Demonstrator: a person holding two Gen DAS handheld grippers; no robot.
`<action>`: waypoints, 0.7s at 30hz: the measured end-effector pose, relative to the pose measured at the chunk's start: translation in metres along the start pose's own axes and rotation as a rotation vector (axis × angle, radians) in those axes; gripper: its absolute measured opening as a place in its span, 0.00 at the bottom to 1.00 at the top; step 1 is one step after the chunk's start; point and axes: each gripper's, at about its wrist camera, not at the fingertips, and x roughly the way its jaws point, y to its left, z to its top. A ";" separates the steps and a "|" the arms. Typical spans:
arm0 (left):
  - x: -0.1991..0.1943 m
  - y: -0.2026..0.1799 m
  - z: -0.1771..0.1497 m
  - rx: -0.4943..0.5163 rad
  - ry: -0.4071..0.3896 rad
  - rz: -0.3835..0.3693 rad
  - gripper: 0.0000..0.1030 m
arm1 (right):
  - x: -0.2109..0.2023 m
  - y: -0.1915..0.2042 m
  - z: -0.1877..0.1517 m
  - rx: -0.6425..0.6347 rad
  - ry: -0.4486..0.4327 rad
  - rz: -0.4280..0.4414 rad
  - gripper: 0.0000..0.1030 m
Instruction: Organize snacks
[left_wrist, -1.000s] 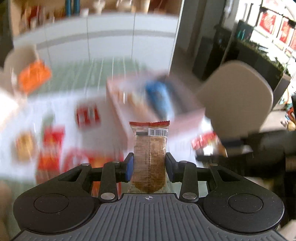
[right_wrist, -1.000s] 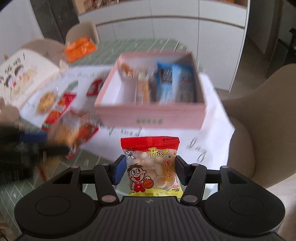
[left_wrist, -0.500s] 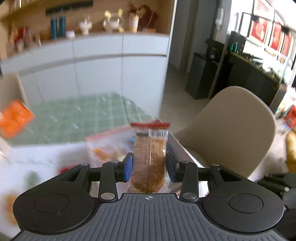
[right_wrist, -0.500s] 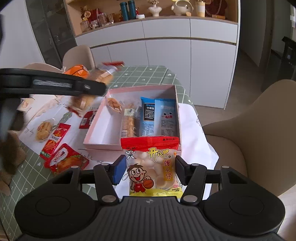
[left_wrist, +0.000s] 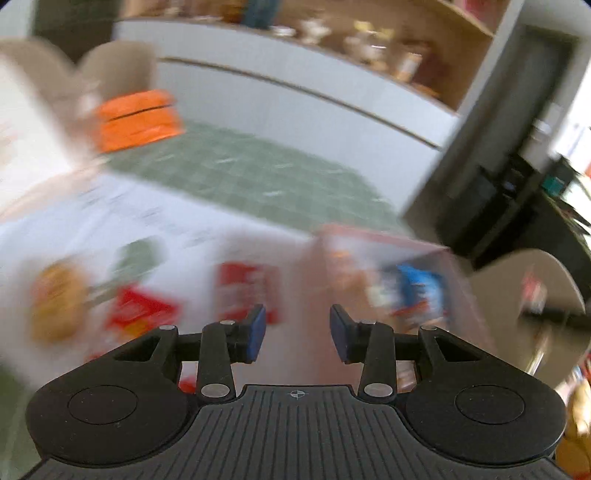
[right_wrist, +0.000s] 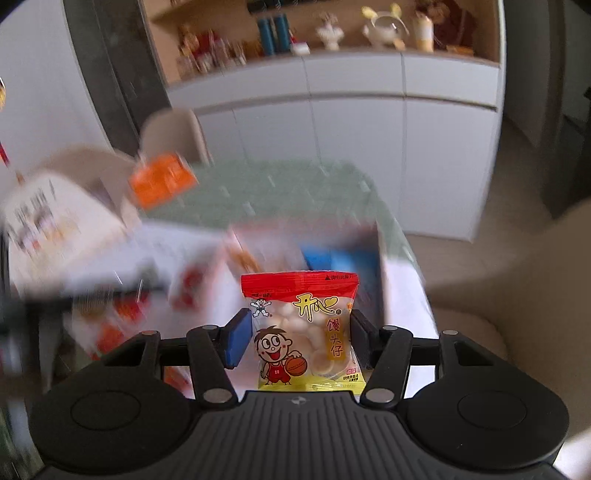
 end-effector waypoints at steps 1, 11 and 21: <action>-0.007 0.011 -0.006 -0.018 0.013 0.030 0.41 | 0.003 0.004 0.015 0.006 -0.007 0.022 0.60; -0.041 0.106 -0.066 -0.152 0.093 0.141 0.41 | 0.040 0.032 0.045 0.077 0.049 -0.010 0.81; -0.018 0.147 0.000 -0.089 -0.015 0.216 0.41 | 0.042 0.101 -0.051 -0.067 0.189 0.015 0.81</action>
